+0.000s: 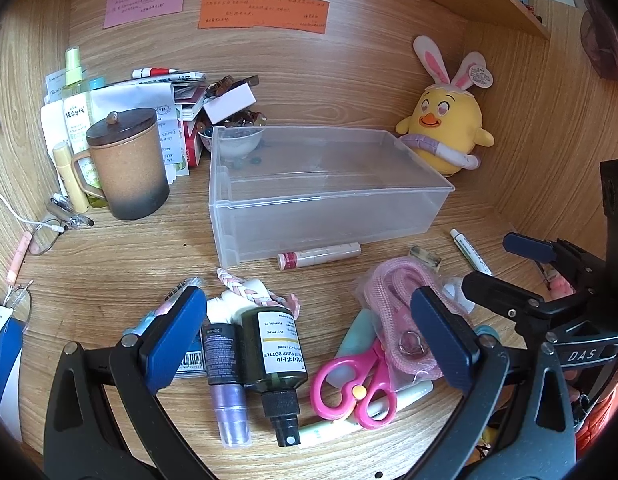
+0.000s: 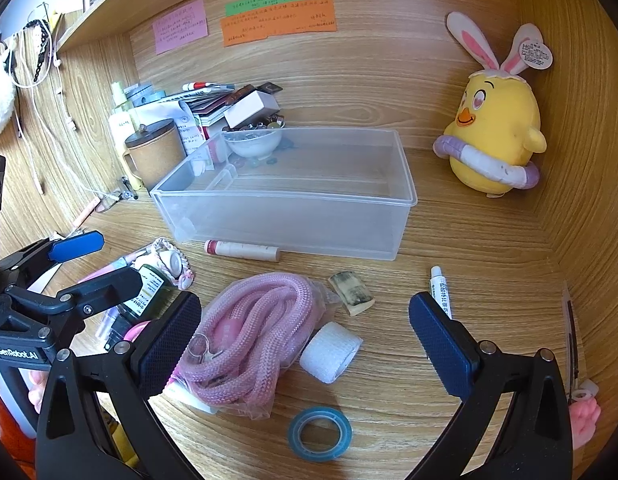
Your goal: Organize objects
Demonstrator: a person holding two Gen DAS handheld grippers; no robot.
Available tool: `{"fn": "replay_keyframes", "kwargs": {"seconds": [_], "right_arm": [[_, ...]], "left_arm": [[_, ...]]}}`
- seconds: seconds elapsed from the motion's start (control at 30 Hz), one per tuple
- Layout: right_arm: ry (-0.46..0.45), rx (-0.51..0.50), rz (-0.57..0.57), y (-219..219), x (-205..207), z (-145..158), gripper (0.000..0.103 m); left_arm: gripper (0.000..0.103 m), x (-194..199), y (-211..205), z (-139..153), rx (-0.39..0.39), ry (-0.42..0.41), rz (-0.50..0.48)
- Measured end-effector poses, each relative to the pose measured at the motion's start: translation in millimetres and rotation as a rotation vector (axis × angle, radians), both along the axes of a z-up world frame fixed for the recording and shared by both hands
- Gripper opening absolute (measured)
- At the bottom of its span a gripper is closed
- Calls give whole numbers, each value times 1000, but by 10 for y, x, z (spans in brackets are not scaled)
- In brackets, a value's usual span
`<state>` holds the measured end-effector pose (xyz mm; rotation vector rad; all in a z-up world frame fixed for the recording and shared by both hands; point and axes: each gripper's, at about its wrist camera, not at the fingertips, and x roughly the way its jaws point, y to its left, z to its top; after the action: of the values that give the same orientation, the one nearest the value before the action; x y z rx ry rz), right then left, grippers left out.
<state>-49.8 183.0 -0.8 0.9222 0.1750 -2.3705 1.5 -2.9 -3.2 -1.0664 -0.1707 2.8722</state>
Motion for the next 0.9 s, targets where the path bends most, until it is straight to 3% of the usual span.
{"fn": "replay_keyframes", "kwargs": {"seconds": [0.37, 0.5, 0.67, 0.9], "right_arm": [[16, -20, 24, 47, -23, 45, 103], [-4, -46, 27, 75, -64, 19, 101], [-20, -35, 14, 102, -133, -7, 82], [-14, -5, -52, 270, -268, -24, 69]], "left_arm": [[103, -8, -17, -13, 2, 0, -4], [86, -28, -22, 1, -18, -3, -6], [85, -24, -102, 63, -24, 14, 4], [85, -24, -498, 144, -69, 4, 100]]}}
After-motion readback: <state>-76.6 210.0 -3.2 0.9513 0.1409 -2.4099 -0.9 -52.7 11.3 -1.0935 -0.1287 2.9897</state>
